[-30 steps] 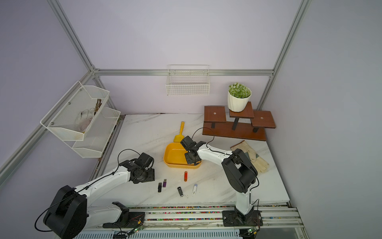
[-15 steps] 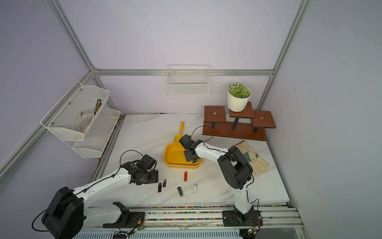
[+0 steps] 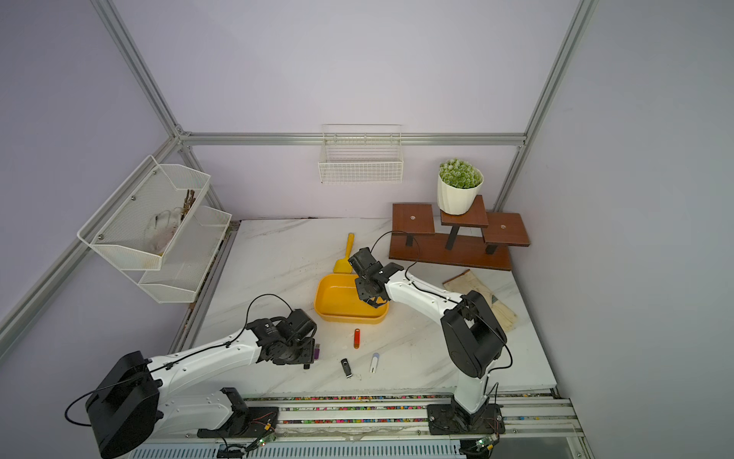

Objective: Put the usb flash drive into the storage box
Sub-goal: Pick up the USB flash from the center of the board.

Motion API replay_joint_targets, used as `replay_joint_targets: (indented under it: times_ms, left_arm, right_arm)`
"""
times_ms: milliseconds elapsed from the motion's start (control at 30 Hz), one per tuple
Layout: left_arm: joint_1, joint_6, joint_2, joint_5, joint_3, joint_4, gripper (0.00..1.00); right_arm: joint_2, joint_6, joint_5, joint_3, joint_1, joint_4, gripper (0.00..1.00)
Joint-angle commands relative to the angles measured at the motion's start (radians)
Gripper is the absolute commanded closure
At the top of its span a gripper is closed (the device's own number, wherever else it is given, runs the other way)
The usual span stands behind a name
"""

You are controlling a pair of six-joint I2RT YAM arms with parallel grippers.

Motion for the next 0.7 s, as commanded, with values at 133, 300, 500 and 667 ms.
replay_joint_targets:
  times_ms: [133, 300, 500, 667]
  left_arm:
    - [-0.028, -0.023, 0.070, -0.028, 0.050, -0.013, 0.37]
    - [-0.032, -0.028, 0.080, -0.045, 0.052, -0.018, 0.38]
    - [-0.032, -0.025, 0.102, -0.066, 0.054, -0.048, 0.39]
    - [-0.033, -0.024, 0.120, -0.057, 0.052, -0.048, 0.44]
  right_arm:
    - [-0.052, -0.015, 0.018, 0.008, -0.012, -0.007, 0.53]
    - [-0.056, -0.018, 0.016, 0.012, -0.013, -0.013, 0.53]
    - [-0.057, -0.017, 0.011, 0.005, -0.013, -0.019, 0.53]
    - [-0.062, -0.017, 0.011, -0.001, -0.013, -0.020, 0.54]
